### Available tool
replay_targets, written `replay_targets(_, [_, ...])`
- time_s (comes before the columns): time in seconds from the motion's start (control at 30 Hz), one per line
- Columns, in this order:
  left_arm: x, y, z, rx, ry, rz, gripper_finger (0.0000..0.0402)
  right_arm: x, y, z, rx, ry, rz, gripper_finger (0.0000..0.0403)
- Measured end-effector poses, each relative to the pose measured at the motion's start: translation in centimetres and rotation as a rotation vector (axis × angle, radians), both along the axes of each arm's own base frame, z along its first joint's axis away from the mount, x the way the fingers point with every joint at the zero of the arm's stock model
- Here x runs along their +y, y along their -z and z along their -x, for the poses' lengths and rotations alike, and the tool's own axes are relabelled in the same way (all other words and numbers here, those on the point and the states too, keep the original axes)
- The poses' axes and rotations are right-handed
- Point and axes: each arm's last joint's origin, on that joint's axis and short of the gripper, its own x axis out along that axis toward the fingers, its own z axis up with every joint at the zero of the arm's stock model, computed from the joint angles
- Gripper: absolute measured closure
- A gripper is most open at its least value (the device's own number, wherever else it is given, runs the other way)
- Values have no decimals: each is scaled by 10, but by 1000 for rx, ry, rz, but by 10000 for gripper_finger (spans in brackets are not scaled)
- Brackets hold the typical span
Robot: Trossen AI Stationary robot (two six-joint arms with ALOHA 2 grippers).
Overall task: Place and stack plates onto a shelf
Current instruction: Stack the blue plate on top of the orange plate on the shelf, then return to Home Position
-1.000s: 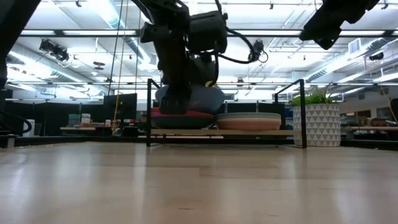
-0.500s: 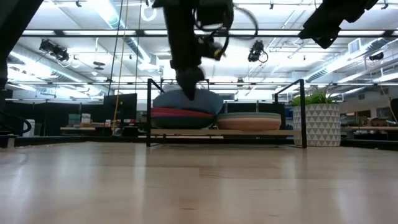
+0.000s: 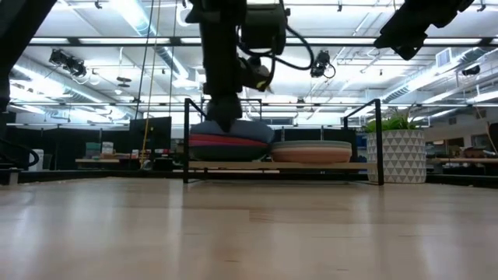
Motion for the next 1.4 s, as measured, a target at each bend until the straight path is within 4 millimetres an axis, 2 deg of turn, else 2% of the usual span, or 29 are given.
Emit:
replay_targets(0.17, [7,0,3,17,-28,-31,230,0,0,0,0,-1,6,291])
replay_targets(0.43, [-13,-10,-9,-38,76,71,230,0,0,0,-1,-1,8,291])
replay_targets(0.53, [-12,-10,-12,-63,101,93,230,0,0,0,0,-2,6,291])
replay_targets(0.73, [7,-3,-12,-54,85,-11,230,4,1,2,6,-18,10,291])
replay_targets(0.9, [23,14,-9,-42,99,25,231,7,1,3,2,-15,26,291])
replay_targets(0.97, [25,16,-7,-27,100,26,231,8,1,3,1,-16,28,291])
replay_targets(1.07, [18,-1,-4,-62,131,18,231,8,1,3,1,-16,29,291])
replay_targets(1.2, [-3,-51,6,-217,210,1,231,7,1,3,-2,-5,45,291])
replay_targets(1.33, [-20,-91,25,-398,287,112,231,8,1,3,-7,-13,55,291])
replay_targets(1.4, [-27,-101,38,-494,345,194,231,11,4,2,-32,-24,69,291])
